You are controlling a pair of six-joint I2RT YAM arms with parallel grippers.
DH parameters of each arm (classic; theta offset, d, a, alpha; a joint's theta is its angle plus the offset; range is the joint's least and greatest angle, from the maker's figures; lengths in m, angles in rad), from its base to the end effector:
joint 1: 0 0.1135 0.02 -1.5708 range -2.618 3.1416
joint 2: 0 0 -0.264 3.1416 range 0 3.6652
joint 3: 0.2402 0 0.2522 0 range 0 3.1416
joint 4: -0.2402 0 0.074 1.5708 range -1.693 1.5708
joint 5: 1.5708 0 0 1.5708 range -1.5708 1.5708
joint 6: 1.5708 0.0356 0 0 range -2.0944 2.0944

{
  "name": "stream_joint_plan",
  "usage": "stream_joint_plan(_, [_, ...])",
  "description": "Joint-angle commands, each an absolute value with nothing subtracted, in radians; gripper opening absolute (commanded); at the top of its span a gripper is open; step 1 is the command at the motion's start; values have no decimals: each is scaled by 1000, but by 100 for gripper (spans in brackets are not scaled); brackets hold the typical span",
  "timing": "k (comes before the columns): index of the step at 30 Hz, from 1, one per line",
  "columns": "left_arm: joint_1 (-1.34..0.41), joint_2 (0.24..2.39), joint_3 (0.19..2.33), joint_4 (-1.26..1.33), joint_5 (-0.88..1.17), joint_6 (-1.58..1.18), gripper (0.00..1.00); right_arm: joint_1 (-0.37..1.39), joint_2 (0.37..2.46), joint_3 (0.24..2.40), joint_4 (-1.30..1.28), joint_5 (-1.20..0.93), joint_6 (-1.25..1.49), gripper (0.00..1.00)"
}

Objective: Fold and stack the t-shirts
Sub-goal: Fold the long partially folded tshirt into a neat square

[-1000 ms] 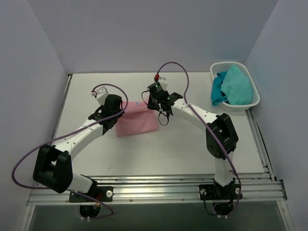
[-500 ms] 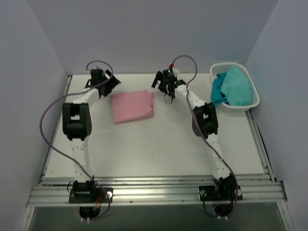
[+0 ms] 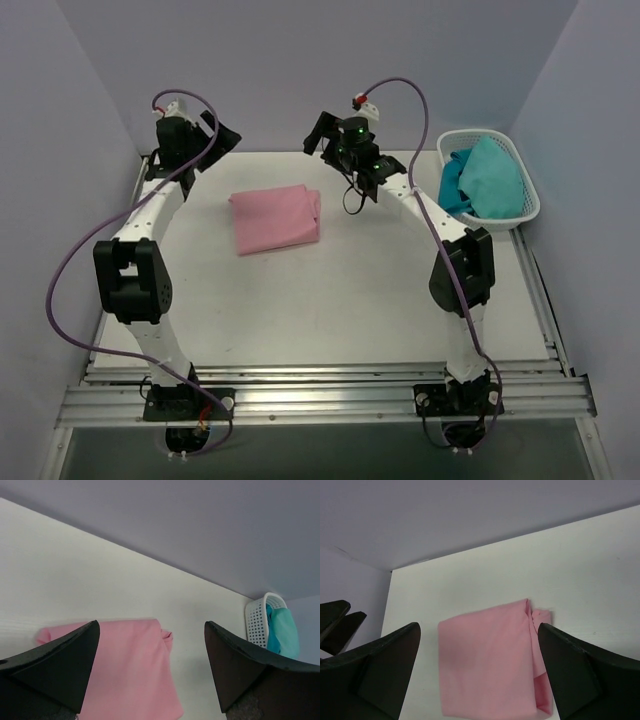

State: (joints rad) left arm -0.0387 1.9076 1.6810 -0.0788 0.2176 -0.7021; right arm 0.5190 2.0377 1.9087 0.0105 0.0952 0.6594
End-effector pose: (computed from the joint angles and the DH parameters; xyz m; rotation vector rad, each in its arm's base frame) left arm 0.4625 -0.0256 0.3334 -0.4811 1.8704 -0.7070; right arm 0.4342 0.2441 0.3643 0.1969 1.7427 0.7953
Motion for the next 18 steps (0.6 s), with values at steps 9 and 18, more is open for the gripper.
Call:
stream_joint_plan(9, [-26, 1936, 1370, 107, 229, -738, 96, 499, 2241, 1940, 87, -72, 618, 99])
stream_joint_plan(18, [-67, 1888, 1152, 293, 210, -765, 98, 486, 2535, 2216, 64, -166, 638, 96])
